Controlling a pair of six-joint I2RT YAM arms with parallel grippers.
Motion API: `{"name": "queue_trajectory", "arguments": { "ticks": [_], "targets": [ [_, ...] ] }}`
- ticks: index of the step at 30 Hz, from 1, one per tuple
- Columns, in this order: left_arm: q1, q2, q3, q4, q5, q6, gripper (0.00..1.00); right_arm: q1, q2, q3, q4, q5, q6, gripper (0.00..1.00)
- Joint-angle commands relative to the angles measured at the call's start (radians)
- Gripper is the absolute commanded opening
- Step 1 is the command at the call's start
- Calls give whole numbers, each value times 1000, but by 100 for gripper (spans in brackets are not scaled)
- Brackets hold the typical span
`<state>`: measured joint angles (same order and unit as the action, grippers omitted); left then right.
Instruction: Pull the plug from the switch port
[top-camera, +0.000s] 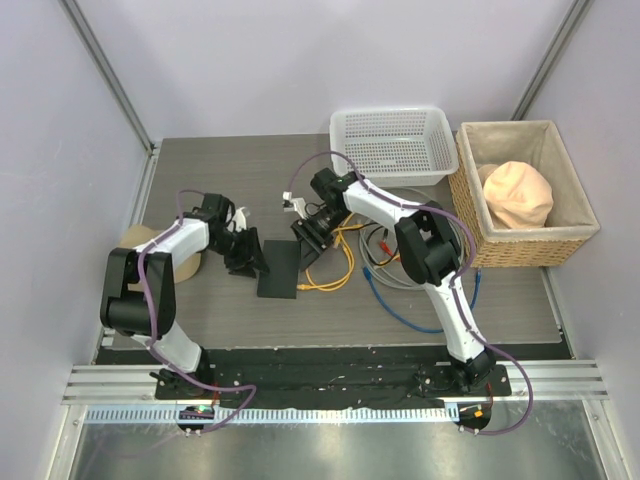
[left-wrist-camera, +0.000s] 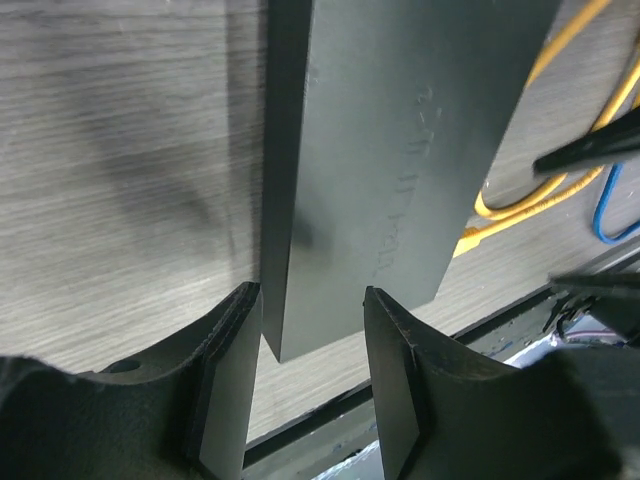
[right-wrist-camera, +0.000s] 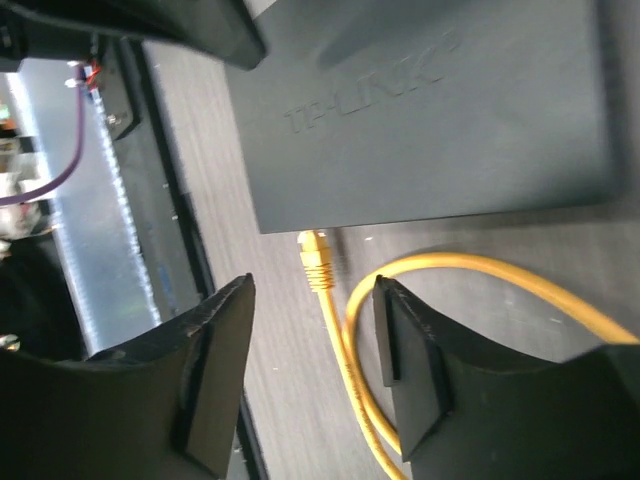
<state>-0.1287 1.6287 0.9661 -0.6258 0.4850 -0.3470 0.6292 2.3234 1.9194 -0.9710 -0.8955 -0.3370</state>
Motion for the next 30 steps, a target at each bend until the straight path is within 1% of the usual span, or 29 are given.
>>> {"name": "queue_trajectory", "arguments": {
  "ticks": [1, 3, 4, 6, 11, 15, 18, 20, 21, 23, 27, 30],
  "targets": [
    [-2, 19, 6, 75, 32, -14, 49, 3, -13, 6, -34, -103, -22, 62],
    [-3, 40, 9, 80, 35, -14, 49, 1, -10, -14, -35, -120, -22, 64],
    [-3, 49, 8, 78, 32, -14, 49, 3, -7, -22, -35, -121, -22, 67],
    [-5, 63, 11, 75, 6, -7, 49, 1, 2, -42, -29, -123, -7, 69],
    [-6, 105, 20, 58, -23, 14, 49, 4, 28, -111, 38, -102, 78, 76],
    [-5, 132, 36, 48, -22, 22, 49, 4, 28, -141, 46, -88, 72, 80],
    [-6, 135, 42, 49, -25, 22, 48, 4, 24, -151, 46, -76, 76, 80],
    [-6, 135, 42, 49, -28, 20, 48, 4, 13, -145, 54, -59, 78, 77],
    [-5, 135, 40, 49, -28, 20, 48, 4, -7, -143, 58, -53, 84, 74],
    [-5, 129, 36, 48, -29, 20, 48, 3, -30, -126, 61, -43, 81, 72],
    [-6, 122, 16, 66, -34, 19, 48, 10, -61, -112, 39, -68, 15, 71],
    [-6, 125, 13, 72, -34, 17, 48, 18, -38, -96, 5, -80, -7, 71]
  ]
}}
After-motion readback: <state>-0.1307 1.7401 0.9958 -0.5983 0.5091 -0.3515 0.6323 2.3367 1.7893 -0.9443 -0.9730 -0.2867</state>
